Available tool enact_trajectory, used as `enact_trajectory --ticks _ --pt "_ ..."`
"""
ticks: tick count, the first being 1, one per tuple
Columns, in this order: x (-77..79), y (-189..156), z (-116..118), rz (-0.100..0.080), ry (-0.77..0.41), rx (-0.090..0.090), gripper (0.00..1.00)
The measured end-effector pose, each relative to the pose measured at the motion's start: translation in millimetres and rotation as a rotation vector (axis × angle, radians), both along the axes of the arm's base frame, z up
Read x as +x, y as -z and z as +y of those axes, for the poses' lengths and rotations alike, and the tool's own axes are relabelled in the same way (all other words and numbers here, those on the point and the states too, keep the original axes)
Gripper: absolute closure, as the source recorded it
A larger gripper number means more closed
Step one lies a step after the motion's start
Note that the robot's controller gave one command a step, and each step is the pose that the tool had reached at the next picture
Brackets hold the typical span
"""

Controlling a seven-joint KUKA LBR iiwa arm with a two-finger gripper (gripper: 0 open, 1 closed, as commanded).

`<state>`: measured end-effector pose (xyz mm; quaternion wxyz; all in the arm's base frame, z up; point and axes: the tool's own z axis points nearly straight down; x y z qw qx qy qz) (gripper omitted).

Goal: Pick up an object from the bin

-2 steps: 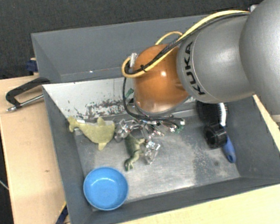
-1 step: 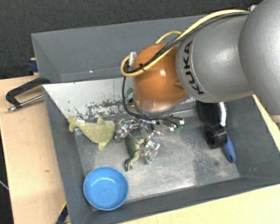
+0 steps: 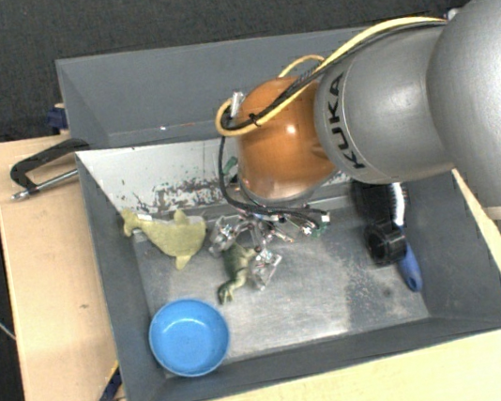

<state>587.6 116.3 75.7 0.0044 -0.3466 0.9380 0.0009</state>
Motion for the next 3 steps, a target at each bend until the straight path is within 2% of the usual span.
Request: enact_trajectory --ticks 3 --pt "5.0 -42.0 3.5 0.001 0.005 -0.001 1.00"
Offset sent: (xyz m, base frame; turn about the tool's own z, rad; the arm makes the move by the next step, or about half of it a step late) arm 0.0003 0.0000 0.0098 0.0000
